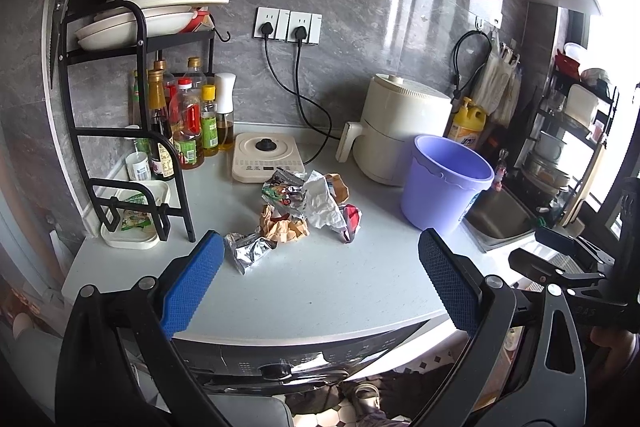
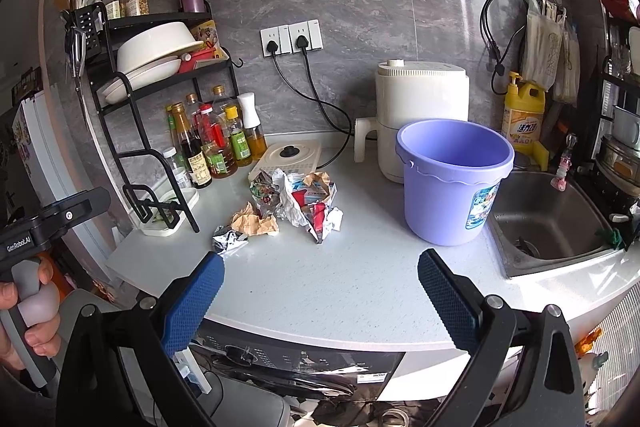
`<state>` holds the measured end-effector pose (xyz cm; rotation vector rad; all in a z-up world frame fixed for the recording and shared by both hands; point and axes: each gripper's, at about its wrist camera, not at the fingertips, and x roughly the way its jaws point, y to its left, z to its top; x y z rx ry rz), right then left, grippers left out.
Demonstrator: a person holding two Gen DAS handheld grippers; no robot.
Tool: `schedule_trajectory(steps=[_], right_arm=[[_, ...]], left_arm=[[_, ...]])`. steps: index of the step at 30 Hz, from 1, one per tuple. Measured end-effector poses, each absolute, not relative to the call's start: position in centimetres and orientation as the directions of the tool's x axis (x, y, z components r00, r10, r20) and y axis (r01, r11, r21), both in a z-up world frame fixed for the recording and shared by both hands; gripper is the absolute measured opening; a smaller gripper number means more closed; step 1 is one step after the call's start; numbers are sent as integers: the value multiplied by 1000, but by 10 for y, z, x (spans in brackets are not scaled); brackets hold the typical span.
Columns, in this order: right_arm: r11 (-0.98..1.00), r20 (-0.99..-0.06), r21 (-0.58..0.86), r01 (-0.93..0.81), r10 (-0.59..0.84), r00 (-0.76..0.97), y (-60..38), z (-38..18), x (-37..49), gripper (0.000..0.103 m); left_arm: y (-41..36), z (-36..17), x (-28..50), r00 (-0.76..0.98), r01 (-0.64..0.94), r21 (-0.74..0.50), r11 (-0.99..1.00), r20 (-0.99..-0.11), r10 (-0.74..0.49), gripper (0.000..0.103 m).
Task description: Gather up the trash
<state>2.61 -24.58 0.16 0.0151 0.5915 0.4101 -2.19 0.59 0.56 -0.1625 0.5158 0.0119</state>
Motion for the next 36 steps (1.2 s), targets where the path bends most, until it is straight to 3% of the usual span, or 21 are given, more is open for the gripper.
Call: schedule_trajectory(steps=[13, 27, 33, 36], right_arm=[[921, -542, 114, -373, 372, 753, -234, 1, 21, 95], [912, -600, 58, -405, 356, 716, -195, -30, 69, 95], [897, -638, 60, -437, 371, 675, -183, -55, 104, 90], [888, -673, 80, -453, 383, 632, -175, -67, 128, 77]], left_arm=[[11, 10, -32, 878, -53, -129, 990, -478, -15, 97], [52, -18, -2, 851, -89, -214, 973, -523, -37, 96], [69, -49, 32, 818, -124, -251, 960, -574, -45, 81], [77, -67, 53, 790, -144, -263, 954, -611, -49, 69]])
